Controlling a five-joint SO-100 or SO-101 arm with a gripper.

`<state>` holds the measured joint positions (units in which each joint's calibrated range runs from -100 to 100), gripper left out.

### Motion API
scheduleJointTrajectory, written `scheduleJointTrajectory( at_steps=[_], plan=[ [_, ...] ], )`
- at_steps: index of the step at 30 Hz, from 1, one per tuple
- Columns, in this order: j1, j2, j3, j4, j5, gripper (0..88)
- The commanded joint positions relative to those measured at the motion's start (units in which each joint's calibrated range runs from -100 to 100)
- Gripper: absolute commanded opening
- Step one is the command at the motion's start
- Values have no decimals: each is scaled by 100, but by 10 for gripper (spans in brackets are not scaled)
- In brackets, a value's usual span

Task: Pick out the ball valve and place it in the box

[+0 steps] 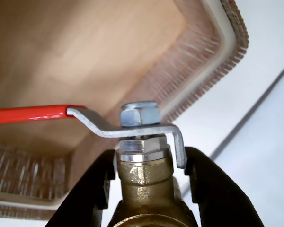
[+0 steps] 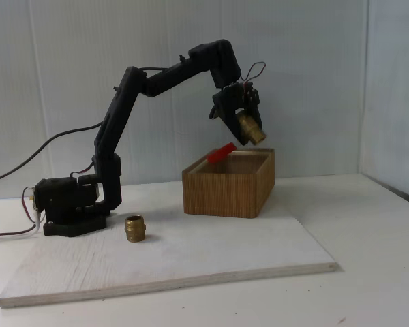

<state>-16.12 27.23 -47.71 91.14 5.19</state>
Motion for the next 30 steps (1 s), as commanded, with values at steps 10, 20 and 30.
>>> scheduleJointTrajectory(
  at_steps=[10,20,30],
  plan=[
    [40,-159,-401,395,977,35],
    [40,214,96,619,1199,33],
    [-56,553,204,653,1256,33]
  ],
)
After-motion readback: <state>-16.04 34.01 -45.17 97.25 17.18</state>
